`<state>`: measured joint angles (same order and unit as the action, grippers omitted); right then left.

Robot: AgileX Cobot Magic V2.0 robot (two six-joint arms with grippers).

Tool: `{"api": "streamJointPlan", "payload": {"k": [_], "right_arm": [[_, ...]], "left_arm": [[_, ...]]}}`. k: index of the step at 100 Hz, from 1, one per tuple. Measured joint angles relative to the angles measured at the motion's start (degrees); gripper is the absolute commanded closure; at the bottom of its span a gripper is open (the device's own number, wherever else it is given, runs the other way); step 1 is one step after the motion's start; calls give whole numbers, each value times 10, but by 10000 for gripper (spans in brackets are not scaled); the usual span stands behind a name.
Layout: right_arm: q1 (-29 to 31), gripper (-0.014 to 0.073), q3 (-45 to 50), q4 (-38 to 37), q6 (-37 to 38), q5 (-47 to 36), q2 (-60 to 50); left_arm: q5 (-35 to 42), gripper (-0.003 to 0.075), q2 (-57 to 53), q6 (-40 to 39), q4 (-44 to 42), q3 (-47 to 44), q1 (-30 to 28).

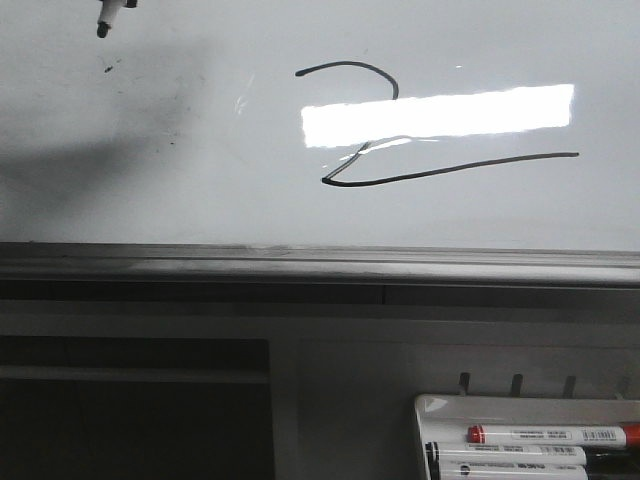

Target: Write number 2 on whiteboard

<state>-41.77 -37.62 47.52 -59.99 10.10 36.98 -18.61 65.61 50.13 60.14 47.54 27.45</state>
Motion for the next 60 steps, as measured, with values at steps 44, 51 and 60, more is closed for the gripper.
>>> {"api": "streamJointPlan", "payload": {"k": [44,51,60], "right_arm": [[0,669,33,14,1,-38,-3],[0,669,33,20,1,-39,-3],[0,669,33,23,1,-40,-2]], "left_arm": [[74,741,61,42,89,-1,0],[88,741,61,42,98,-1,0],[97,741,66,42,106,-1,0]]}}
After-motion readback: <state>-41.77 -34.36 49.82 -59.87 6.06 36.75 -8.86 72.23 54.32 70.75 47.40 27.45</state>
